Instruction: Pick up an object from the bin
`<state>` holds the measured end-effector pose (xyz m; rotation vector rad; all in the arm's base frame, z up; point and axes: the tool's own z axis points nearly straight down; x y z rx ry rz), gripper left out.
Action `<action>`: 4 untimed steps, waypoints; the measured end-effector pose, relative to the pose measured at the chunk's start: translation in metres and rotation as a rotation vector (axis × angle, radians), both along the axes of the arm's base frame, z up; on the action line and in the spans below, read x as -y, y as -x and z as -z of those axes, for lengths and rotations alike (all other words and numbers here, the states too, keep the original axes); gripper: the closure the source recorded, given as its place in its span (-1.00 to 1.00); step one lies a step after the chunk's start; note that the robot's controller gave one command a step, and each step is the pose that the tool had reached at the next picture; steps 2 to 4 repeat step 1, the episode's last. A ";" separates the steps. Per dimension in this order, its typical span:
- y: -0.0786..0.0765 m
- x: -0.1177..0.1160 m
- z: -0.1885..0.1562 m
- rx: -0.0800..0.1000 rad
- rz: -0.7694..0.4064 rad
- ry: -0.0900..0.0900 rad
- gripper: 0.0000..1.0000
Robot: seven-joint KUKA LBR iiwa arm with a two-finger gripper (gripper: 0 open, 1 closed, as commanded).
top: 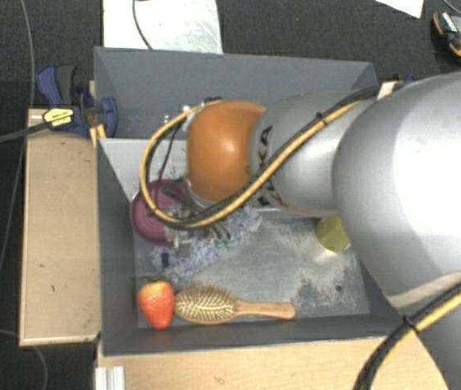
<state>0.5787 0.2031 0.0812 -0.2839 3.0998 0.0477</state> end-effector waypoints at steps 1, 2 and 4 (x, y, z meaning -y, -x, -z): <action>-0.002 -0.004 0.008 0.006 0.005 -0.002 1.00; -0.002 -0.004 0.008 0.006 0.005 -0.002 1.00; -0.002 -0.004 0.008 0.006 0.005 -0.002 1.00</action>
Offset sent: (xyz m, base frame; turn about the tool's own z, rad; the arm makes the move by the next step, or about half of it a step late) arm -0.0060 0.0081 0.0627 -0.0089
